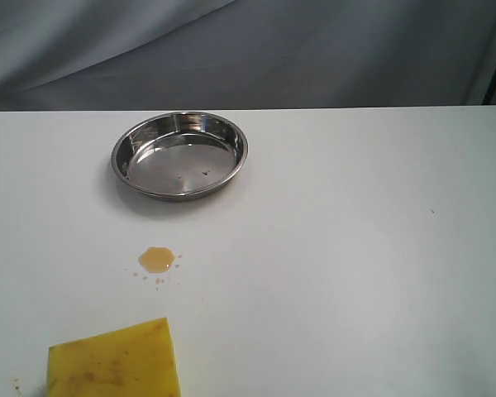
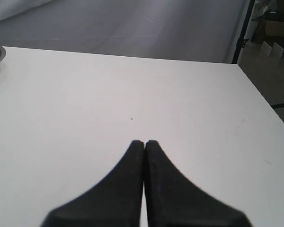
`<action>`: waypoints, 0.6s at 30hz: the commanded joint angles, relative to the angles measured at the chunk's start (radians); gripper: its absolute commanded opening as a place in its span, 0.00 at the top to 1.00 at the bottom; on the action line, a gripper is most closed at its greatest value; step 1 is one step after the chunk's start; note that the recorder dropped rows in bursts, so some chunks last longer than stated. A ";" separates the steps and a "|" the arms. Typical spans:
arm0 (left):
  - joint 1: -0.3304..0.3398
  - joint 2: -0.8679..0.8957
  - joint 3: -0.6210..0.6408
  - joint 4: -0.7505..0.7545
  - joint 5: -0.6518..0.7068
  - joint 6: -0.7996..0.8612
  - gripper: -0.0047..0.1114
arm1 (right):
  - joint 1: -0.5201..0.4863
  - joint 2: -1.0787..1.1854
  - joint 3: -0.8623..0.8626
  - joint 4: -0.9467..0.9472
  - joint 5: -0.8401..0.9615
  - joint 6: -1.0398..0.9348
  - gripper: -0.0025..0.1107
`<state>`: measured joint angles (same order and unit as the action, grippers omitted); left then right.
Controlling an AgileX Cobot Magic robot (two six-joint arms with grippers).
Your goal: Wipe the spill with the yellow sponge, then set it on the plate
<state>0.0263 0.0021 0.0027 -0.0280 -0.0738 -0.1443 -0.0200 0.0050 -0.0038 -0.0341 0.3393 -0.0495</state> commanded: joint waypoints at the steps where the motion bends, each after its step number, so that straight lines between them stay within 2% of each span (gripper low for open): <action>1: -0.007 -0.002 -0.003 -0.026 -0.104 -0.074 0.96 | 0.001 -0.005 0.004 -0.007 -0.004 0.005 0.98; 9: -0.007 -0.002 -0.003 -0.026 -0.140 -0.093 0.96 | 0.001 -0.005 0.004 -0.007 -0.004 0.005 0.98; 13: -0.007 -0.002 -0.003 -0.096 -0.160 -0.091 0.96 | 0.001 -0.005 0.004 -0.007 -0.004 0.005 0.98; 16: -0.007 -0.002 -0.003 -0.099 -0.220 -0.079 0.96 | 0.001 -0.005 0.004 -0.007 -0.004 0.005 0.98; 18: -0.007 -0.002 -0.009 -0.099 -0.207 -0.067 0.96 | 0.001 -0.005 0.004 -0.007 -0.004 0.005 0.98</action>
<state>0.0263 0.0021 0.0027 -0.1086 -0.2632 -0.2262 -0.0200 0.0050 -0.0038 -0.0341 0.3393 -0.0495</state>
